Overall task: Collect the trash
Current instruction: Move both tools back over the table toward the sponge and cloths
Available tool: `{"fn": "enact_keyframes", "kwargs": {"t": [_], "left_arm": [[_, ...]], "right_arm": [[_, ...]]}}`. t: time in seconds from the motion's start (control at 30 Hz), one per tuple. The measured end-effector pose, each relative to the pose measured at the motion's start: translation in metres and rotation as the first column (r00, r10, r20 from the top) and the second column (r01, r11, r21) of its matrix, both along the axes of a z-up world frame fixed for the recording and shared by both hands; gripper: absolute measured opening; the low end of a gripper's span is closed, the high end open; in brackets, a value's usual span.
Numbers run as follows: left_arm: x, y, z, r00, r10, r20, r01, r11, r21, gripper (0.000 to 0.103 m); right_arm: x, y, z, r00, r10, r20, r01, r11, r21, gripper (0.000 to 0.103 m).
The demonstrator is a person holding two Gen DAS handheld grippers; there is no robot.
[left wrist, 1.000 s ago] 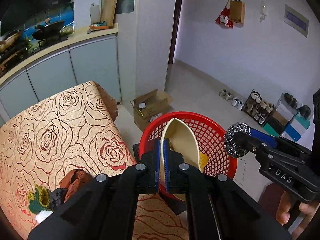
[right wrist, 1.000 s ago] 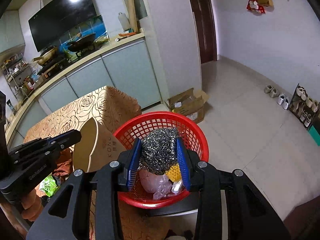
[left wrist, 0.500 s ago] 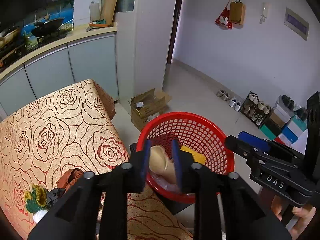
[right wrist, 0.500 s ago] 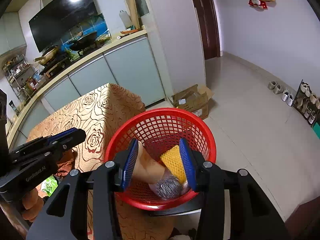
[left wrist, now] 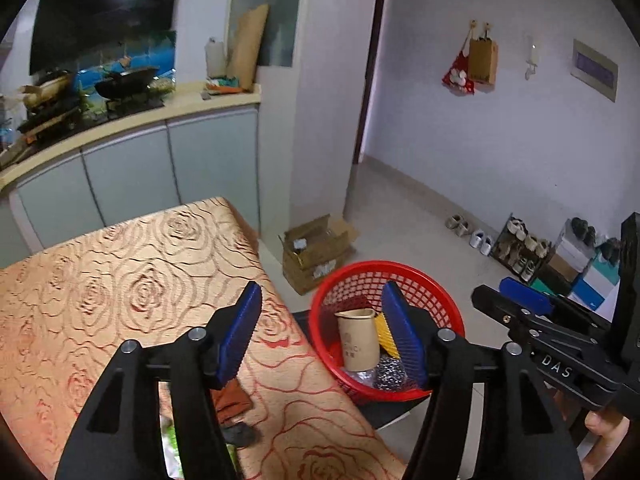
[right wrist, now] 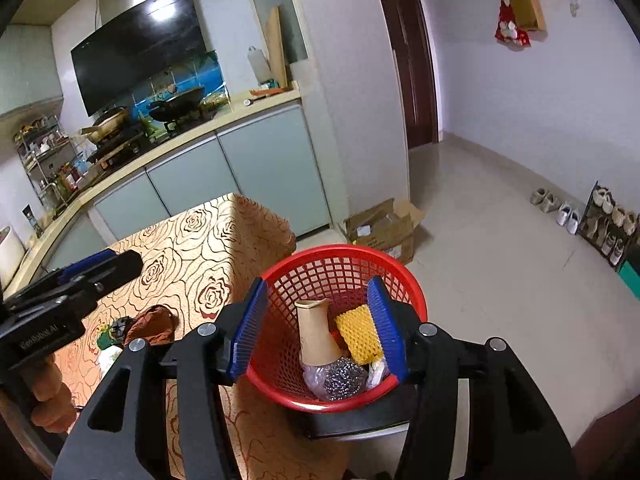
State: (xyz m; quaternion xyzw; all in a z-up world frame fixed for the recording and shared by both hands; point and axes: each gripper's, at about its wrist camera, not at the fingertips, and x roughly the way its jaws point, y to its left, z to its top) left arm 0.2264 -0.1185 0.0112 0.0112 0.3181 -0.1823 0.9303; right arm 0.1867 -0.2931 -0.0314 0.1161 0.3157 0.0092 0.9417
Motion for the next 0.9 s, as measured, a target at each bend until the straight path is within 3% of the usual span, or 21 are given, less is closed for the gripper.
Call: {"fn": "enact_keyframes", "kwargs": {"t": [0.2,0.43,0.63,0.9], "left_arm": [[-0.017,0.024,0.015,0.998,0.044,0.035,-0.044,0.999,-0.009,0.072],[-0.039,0.061,0.032,0.99,0.111,0.084,-0.11,0.994,-0.014,0.075],[-0.051,0.113,0.049,0.971,0.206,0.125,-0.206,0.979,-0.015,0.077],[-0.067,0.184,0.053,0.928,0.347,0.135,-0.348,0.937,-0.012,0.077]], "right_arm": [[-0.013,0.006,0.009,1.0,-0.006,0.026,0.006,1.0,-0.009,0.056],[-0.026,0.019,0.017,0.999,0.01,0.049,-0.01,1.0,-0.01,0.058],[-0.03,0.041,0.023,0.996,0.053,0.066,-0.053,0.999,-0.012,0.062],[-0.03,0.079,0.024,0.988,0.139,0.062,-0.138,0.99,-0.013,0.062]]}}
